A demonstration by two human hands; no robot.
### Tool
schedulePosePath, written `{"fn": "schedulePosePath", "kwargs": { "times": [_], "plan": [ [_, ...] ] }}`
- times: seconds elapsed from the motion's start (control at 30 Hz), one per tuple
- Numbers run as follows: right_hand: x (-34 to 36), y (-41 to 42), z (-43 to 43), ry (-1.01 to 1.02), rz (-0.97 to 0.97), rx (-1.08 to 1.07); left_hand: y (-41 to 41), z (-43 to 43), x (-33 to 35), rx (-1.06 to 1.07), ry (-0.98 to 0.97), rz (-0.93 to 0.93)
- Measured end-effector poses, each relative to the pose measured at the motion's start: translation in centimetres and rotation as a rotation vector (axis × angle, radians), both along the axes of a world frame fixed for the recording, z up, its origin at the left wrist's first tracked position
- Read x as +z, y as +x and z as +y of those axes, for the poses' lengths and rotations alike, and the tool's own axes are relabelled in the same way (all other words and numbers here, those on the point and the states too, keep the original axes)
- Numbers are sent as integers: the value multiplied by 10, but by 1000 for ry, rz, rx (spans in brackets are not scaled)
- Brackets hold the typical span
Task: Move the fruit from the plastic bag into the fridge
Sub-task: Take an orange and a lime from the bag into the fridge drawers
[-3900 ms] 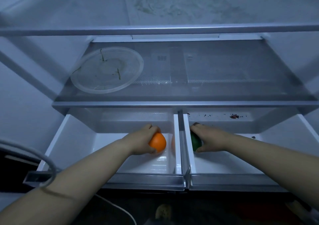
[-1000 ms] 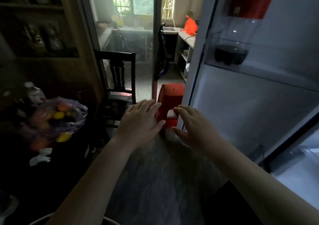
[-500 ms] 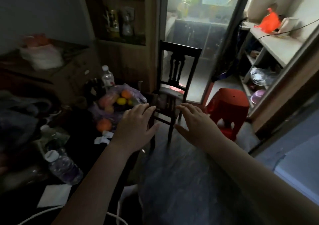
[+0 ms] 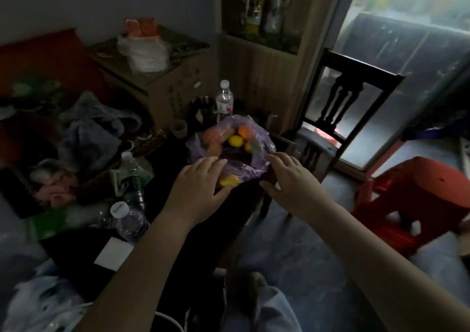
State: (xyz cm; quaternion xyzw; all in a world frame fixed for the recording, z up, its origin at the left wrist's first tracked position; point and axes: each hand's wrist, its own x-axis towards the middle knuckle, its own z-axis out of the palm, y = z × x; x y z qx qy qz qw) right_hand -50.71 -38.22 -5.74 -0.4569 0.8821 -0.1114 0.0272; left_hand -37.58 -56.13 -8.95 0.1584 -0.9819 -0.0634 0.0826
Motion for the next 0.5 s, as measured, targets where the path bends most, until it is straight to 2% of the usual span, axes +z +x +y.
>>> {"fn": "schedulePosePath", "kwargs": {
  "times": [0.5],
  "plan": [
    [-73, -158, -92, 57, -159, 240, -124, -56, -64, 222, 178, -115]
  ]
}}
